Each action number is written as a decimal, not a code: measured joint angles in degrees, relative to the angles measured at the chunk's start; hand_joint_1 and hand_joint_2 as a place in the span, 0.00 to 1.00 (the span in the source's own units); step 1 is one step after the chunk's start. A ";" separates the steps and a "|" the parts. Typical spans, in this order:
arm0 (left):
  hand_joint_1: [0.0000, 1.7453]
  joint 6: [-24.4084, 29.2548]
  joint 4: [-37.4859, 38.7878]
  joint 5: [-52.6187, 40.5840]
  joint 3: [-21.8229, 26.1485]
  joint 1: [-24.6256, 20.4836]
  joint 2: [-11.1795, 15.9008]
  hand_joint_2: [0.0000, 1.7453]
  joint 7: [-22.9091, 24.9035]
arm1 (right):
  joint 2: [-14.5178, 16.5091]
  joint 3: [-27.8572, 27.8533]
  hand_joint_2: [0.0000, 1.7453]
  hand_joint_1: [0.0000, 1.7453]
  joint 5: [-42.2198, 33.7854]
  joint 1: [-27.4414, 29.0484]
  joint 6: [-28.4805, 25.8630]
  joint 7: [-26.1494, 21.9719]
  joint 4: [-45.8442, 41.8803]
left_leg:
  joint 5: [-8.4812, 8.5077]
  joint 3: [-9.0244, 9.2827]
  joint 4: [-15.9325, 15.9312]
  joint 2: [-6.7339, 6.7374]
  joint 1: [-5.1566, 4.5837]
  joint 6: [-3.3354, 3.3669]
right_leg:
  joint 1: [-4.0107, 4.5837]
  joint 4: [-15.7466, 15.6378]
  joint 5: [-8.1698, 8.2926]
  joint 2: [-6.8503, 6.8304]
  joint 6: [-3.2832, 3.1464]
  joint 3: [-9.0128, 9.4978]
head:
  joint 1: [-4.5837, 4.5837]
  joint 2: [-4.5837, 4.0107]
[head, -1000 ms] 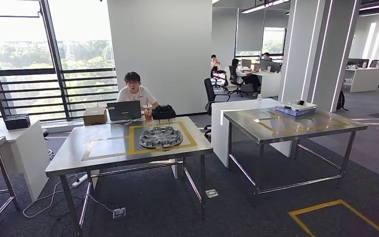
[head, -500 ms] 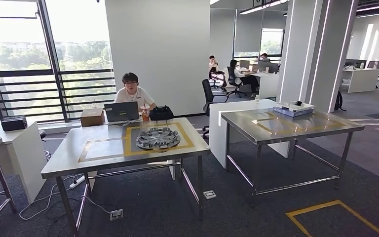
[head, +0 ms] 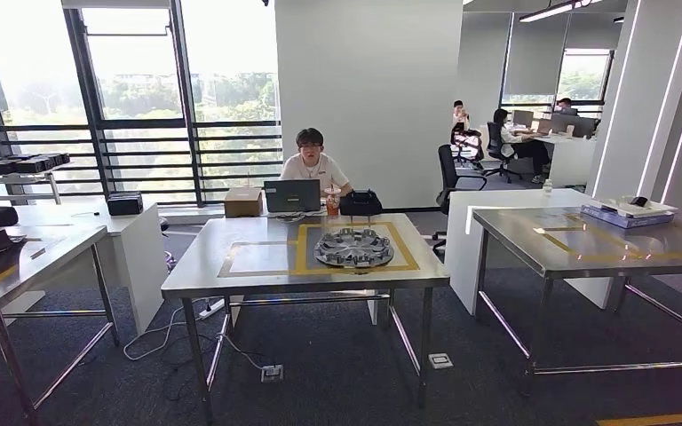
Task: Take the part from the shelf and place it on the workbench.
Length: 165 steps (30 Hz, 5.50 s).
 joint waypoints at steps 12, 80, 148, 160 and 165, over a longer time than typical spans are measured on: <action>1.00 0.79 0.08 -0.44 -0.12 -0.24 0.45 1.00 0.01 | 0.30 0.15 0.00 0.00 -1.66 -0.27 -0.46 0.41 0.01 | -3.47 -5.48 10.53 5.28 0.78 -1.63 | 0.31 -0.49 -0.21 -3.34 -2.40 0.85 | -0.63 0.00; 1.00 2.18 -0.94 -2.14 -0.29 0.28 0.12 1.00 1.73 | 1.19 3.55 0.00 0.00 -4.95 -1.11 -1.45 -0.49 0.09 | 2.86 -2.17 -0.65 3.77 -0.78 1.91 | 1.67 -0.51 -2.91 -2.27 -1.89 3.56 | -0.63 -0.02; 1.00 2.73 -2.25 -0.16 0.43 1.02 0.13 1.00 2.28 | 0.08 8.17 0.00 0.00 -8.91 -0.10 -2.05 0.51 0.05 | 0.57 0.90 -1.48 4.48 -0.23 1.27 | 0.18 15.29 -6.33 -3.28 -0.49 -7.31 | -0.20 0.01; 1.00 2.86 -2.37 -0.01 0.26 1.00 0.30 1.00 2.24 | -0.18 8.62 0.00 0.00 -9.45 -0.07 -2.32 0.39 0.08 | -6.61 -2.58 9.60 4.68 0.29 -2.07 | 0.04 -1.17 0.93 -3.27 -2.68 0.79 | -0.48 -0.01; 1.00 2.90 -2.36 -0.16 0.21 1.20 0.56 1.00 2.24 | 0.05 9.02 0.00 0.00 -9.75 0.05 -2.35 0.31 0.07 | -2.38 -6.13 10.65 5.20 1.34 -2.65 | -0.01 -1.17 -0.26 -3.15 -2.37 2.25 | -0.65 0.00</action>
